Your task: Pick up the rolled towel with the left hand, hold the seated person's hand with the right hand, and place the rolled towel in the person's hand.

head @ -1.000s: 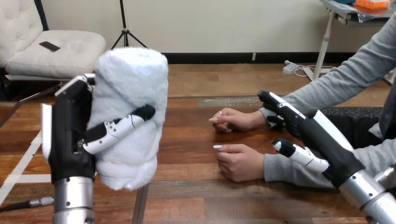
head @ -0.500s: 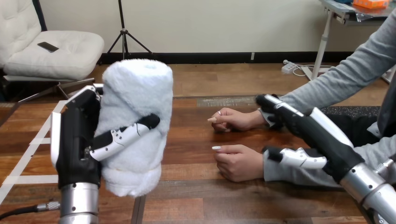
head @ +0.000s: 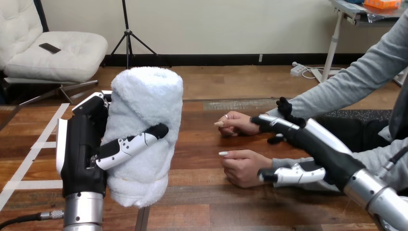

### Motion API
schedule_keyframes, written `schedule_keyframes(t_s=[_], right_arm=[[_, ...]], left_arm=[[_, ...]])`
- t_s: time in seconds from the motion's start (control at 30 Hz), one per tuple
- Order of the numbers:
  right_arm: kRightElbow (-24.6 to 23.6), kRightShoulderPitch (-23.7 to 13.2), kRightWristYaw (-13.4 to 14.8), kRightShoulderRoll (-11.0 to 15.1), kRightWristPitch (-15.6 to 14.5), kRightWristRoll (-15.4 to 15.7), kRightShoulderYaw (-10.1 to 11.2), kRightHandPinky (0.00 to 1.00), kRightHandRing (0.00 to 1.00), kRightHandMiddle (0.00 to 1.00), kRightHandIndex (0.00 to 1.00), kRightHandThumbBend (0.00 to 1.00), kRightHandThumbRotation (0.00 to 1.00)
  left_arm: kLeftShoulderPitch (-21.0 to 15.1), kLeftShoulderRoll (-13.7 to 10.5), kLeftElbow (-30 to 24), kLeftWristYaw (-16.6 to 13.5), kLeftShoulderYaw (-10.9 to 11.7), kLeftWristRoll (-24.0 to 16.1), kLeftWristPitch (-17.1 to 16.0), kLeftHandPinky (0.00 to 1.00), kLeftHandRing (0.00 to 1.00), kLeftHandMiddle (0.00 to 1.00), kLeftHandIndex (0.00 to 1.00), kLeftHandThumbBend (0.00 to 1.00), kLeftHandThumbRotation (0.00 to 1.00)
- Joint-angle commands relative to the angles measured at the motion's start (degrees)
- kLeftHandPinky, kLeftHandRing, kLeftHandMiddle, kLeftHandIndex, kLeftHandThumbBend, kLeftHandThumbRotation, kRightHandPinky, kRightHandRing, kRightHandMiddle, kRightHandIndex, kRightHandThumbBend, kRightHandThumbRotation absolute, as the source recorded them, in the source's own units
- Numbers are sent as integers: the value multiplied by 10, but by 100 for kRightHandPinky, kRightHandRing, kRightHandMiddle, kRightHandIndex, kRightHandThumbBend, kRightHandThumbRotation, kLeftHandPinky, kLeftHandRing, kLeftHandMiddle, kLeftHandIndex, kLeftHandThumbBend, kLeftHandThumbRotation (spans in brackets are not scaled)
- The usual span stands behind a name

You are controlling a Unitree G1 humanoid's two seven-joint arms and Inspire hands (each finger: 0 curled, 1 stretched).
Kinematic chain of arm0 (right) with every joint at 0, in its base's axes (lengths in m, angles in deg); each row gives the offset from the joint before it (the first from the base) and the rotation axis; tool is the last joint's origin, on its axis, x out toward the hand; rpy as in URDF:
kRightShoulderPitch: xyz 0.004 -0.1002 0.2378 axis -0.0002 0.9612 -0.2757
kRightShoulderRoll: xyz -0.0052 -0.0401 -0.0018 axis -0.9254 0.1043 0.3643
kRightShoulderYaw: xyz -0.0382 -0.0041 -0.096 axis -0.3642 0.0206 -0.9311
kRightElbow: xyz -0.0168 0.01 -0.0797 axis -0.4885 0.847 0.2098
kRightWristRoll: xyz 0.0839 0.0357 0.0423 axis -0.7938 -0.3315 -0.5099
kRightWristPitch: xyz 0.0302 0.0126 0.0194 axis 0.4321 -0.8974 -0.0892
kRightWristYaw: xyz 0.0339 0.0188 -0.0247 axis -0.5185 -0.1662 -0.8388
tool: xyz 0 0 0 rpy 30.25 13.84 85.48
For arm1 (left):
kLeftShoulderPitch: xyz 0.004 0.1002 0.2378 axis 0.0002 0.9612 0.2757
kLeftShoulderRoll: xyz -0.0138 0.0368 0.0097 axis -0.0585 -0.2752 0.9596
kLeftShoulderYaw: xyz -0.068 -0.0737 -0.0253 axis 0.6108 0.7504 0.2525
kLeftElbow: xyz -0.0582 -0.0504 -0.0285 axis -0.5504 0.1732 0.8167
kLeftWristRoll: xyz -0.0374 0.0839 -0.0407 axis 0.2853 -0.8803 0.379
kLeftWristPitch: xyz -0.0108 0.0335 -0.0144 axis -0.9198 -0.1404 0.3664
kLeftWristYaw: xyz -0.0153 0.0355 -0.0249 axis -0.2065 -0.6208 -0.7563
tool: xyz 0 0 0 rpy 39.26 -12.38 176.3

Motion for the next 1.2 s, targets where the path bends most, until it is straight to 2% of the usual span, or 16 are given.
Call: schedule_keyframes(t_s=[0.0, 0.47, 0.67, 0.97, 1.17], right_arm=[[36, -71, 11, 17, 20, 17, -15, 82, 91, 91, 88, 98, 60], [106, -114, 9, 27, 18, 51, -44, 81, 91, 89, 88, 99, 55], [133, -130, 5, 29, 13, 53, -53, 79, 90, 89, 87, 100, 49], [167, -153, 12, 32, 4, 66, -66, 77, 89, 89, 86, 100, 44], [197, -171, 19, 31, 10, 69, -72, 77, 89, 90, 87, 100, 42]], left_arm=[[-35, -9, 3, 5, -3, -8, -22, 31, 33, 37, 41, 55, 0], [-37, -2, 2, -1, 0, -10, -20, 29, 32, 37, 40, 54, 0], [-40, -6, 10, -3, 1, -16, -32, 29, 32, 37, 40, 54, 0], [-44, -11, 24, 14, 1, -2, -55, 29, 32, 37, 40, 53, 0], [-46, -14, 29, 18, 3, -1, -64, 29, 32, 37, 40, 54, 0]])
